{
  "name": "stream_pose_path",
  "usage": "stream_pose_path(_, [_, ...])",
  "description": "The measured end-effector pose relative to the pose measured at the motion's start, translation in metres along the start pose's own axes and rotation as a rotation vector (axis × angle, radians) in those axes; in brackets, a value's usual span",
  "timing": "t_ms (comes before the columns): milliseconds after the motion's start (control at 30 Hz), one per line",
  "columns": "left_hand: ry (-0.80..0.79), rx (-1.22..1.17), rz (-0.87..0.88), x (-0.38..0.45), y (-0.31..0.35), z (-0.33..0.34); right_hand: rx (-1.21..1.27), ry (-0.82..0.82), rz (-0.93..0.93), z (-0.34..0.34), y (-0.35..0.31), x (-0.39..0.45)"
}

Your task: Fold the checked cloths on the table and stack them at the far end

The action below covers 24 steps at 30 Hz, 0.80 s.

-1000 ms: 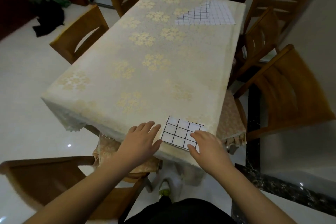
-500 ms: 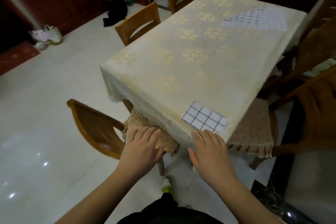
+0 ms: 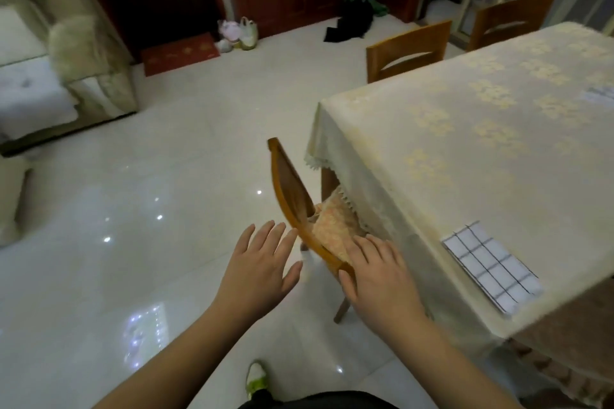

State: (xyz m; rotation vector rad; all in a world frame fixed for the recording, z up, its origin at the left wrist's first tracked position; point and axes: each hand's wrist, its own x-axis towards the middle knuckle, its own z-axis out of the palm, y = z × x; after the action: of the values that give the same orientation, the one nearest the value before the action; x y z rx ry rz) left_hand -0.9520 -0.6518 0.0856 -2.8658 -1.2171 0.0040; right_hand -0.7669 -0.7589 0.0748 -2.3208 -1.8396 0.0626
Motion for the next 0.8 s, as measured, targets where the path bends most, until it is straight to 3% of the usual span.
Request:
stream_pose_path(500, [0.041,-0.082,-0.208,-0.076,-0.244,0.024,-0.036,-0.064,-0.168,0.049,-0.228,0.107])
stream_pose_path(800, [0.04,-0.137,-0.287,-0.072,-0.31,0.032,-0.103,0.024,-0.29,0.072,-0.283,0.156])
